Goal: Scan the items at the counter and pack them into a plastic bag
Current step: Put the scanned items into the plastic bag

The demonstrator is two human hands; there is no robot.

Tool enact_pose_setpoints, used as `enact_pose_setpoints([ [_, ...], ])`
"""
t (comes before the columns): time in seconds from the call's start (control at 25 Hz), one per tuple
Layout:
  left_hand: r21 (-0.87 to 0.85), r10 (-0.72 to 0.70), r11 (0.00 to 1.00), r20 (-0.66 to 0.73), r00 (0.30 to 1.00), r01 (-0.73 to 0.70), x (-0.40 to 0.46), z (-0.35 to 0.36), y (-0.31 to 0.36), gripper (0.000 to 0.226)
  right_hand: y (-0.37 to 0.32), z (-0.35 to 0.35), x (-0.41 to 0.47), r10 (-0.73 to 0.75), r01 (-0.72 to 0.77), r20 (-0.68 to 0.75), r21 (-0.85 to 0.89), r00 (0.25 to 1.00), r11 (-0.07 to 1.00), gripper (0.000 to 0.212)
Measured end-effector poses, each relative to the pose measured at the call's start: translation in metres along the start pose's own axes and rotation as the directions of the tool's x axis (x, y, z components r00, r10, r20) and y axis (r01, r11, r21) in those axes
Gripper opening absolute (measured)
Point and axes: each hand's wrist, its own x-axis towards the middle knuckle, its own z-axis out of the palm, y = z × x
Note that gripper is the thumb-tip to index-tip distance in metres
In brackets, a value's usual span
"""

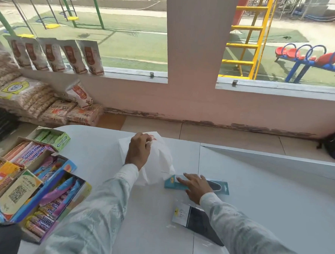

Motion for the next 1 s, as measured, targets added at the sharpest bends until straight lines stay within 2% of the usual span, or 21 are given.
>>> enact_pose_setpoints([
  [0.16, -0.036, -0.004, 0.999, 0.026, 1.0, 0.005, -0.005, 0.003, 0.004, 0.014, 0.002, 0.0, -0.011, -0.074, 0.075, -0.191, -0.004, 0.979, 0.997, 0.058],
  [0.24, -0.03, -0.033, 0.999, 0.031, 0.999, 0.034, -0.005, 0.005, 0.01, 0.012, 0.004, -0.003, -0.025, -0.143, 0.153, -0.324, 0.004, 0.935, 0.988, 0.056],
  [0.36, -0.013, -0.051, 0.999, 0.062, 0.997, 0.052, -0.008, 0.009, 0.023, 0.01, -0.009, -0.011, -0.04, -0.208, 0.251, -0.411, 0.054, 0.888, 0.967, 0.054],
  [0.44, -0.01, -0.013, 1.0, 0.097, 0.995, 0.014, -0.012, 0.011, 0.03, 0.011, -0.025, -0.021, -0.035, -0.109, 0.2, -0.428, 0.174, 0.897, 0.964, 0.051],
  [0.52, -0.016, 0.033, 0.999, 0.137, 0.99, -0.031, -0.019, 0.013, 0.037, 0.012, -0.035, -0.035, -0.024, 0.079, 0.036, -0.35, 0.309, 0.933, 0.95, 0.049],
  [0.6, -0.036, 0.019, 0.999, 0.157, 0.987, -0.014, -0.025, 0.015, 0.04, 0.014, -0.046, -0.041, -0.009, 0.171, -0.075, -0.28, 0.323, 0.945, 0.943, 0.046],
  [0.64, -0.052, 0.005, 0.999, 0.163, 0.987, 0.003, -0.028, 0.015, 0.041, 0.014, -0.053, -0.042, -0.002, 0.184, -0.089, -0.29, 0.313, 0.939, 0.946, 0.044],
  [0.76, -0.134, -0.02, 0.99, 0.15, 0.988, 0.04, -0.034, 0.014, 0.039, 0.015, -0.075, -0.062, 0.026, 0.187, -0.059, -0.404, 0.309, 0.895, 0.949, 0.033],
  [0.88, -0.166, -0.065, 0.983, 0.061, 0.996, 0.074, -0.029, 0.002, 0.03, 0.014, -0.084, -0.091, 0.051, 0.235, -0.007, -0.485, 0.425, 0.842, 0.905, 0.029],
  [1.0, -0.126, -0.085, 0.988, 0.004, 0.996, 0.085, -0.024, -0.001, 0.016, 0.015, -0.078, -0.09, 0.044, 0.141, 0.125, -0.525, 0.439, 0.84, 0.89, 0.025],
])
